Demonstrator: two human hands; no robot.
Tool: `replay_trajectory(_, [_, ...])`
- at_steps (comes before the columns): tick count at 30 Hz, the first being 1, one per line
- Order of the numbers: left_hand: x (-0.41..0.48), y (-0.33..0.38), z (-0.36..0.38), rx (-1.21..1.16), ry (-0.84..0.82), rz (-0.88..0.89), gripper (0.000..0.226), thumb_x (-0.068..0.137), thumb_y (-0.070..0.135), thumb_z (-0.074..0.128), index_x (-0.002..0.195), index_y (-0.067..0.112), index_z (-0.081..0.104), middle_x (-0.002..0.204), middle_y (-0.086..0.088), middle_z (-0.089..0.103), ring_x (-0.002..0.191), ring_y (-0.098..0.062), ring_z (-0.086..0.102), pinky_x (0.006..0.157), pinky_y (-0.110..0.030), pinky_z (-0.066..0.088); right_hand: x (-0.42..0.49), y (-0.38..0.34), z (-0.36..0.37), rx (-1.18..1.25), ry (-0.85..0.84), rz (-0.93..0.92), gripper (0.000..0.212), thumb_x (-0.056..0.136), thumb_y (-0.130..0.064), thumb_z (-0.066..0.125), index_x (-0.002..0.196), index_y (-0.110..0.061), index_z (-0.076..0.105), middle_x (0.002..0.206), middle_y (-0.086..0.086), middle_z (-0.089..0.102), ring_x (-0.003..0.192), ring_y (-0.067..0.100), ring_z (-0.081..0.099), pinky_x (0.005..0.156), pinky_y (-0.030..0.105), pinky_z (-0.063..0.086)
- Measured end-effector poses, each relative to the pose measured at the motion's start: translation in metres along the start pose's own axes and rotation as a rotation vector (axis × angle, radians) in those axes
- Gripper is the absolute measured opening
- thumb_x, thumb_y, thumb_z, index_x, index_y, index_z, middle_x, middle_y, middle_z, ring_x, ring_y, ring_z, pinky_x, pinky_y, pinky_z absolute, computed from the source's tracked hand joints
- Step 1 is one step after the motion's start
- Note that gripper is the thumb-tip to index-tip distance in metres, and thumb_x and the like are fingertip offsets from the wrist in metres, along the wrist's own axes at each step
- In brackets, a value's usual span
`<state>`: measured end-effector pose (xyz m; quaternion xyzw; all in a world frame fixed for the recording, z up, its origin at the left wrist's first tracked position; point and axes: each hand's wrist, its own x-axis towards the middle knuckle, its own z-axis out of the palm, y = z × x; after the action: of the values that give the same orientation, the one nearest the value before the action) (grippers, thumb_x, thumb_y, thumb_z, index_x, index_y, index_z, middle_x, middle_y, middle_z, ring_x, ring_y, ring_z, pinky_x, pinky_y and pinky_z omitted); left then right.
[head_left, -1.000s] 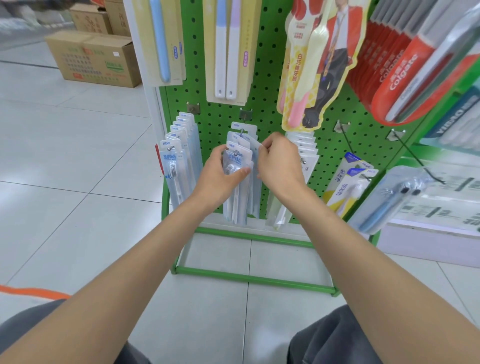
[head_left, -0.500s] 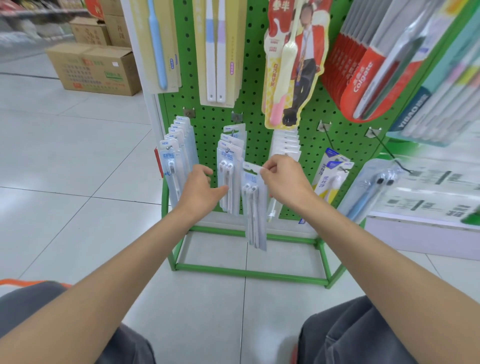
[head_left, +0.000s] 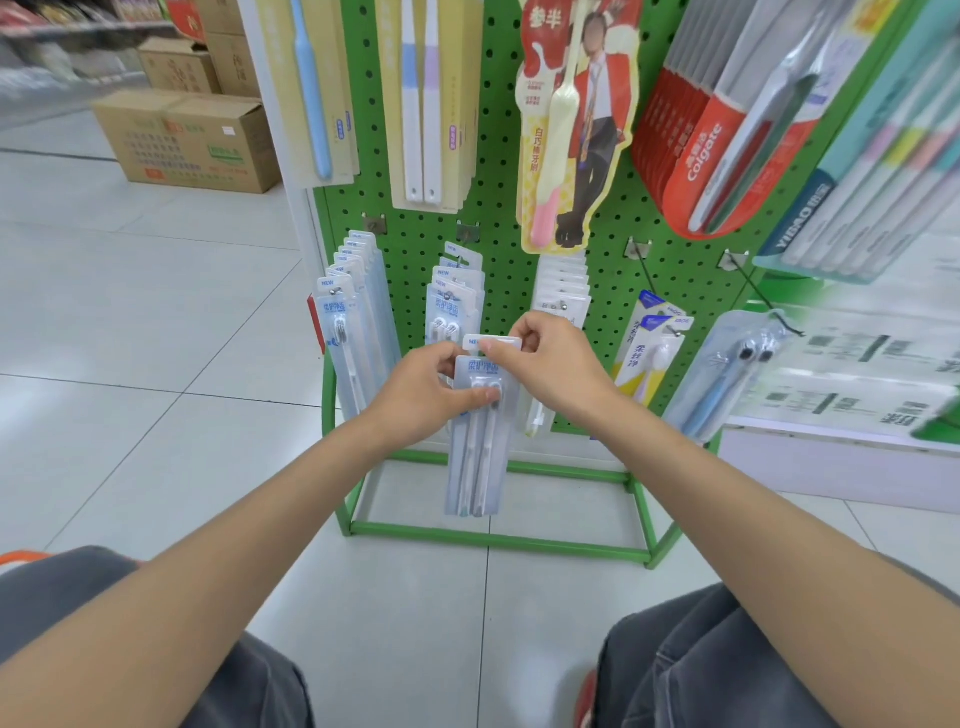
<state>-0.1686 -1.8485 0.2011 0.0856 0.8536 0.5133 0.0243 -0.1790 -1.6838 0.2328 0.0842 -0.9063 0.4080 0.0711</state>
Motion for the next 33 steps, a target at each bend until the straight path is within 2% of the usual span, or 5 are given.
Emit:
replay_trajectory(5, [-0.002,0.013,-0.009,-0.182,0.089,-0.022,0.028,0.08,0.02,0.08,0.102,0.009,0.067,0.09,0.0,0.073,0.073,-0.007,0.065,0.063,-0.013,0.052,0.009,-0.001,-0.009,0.17,-0.018,0.037,0.034,0.092,-0.037,0.064,0.083,-0.004,0.064,0.062,-0.003,0.052,0.056,0.013,0.046,0.06,0.027,0.039])
replay_trajectory(16, [0.006,0.018,-0.037,-0.547,0.323,-0.098,0.028,0.085,0.031,0.075,0.107,0.015,0.069,0.083,0.007,0.069,0.055,-0.005,0.043,0.065,-0.025,0.041,-0.011,0.013,0.015,0.197,-0.473,0.154,0.023,0.092,-0.035,0.064,0.081,-0.016,0.063,0.069,-0.011,0.06,0.054,-0.003,0.053,0.054,0.013,0.037])
replay_trajectory(20, [0.006,0.022,-0.043,-0.551,0.35,-0.076,0.027,0.086,0.031,0.074,0.109,0.017,0.068,0.086,0.01,0.07,0.054,0.002,0.05,0.067,-0.022,0.042,-0.023,0.027,0.036,0.036,-0.637,0.147,0.035,0.079,-0.031,0.078,0.095,-0.001,0.069,0.086,0.015,0.07,0.071,0.013,0.057,0.068,0.026,0.042])
replay_trajectory(27, [0.0,0.029,-0.04,-0.493,0.307,-0.011,0.011,0.091,0.028,0.068,0.102,0.025,0.067,0.076,0.02,0.07,0.062,0.008,0.057,0.073,-0.019,0.045,-0.039,0.026,0.053,-0.017,-0.675,0.149,0.03,0.082,-0.027,0.074,0.095,-0.001,0.067,0.07,0.003,0.061,0.061,0.013,0.055,0.058,0.023,0.046])
replay_trajectory(33, [-0.01,0.037,-0.029,-0.158,0.22,0.074,0.056,0.083,0.036,0.076,0.131,0.028,0.048,0.107,0.016,0.054,0.08,0.016,0.057,0.067,-0.003,0.044,-0.043,0.022,0.054,-0.214,-0.598,0.005,0.028,0.085,-0.02,0.063,0.077,-0.029,0.038,0.07,-0.001,0.048,0.06,0.015,0.047,0.053,0.027,0.037])
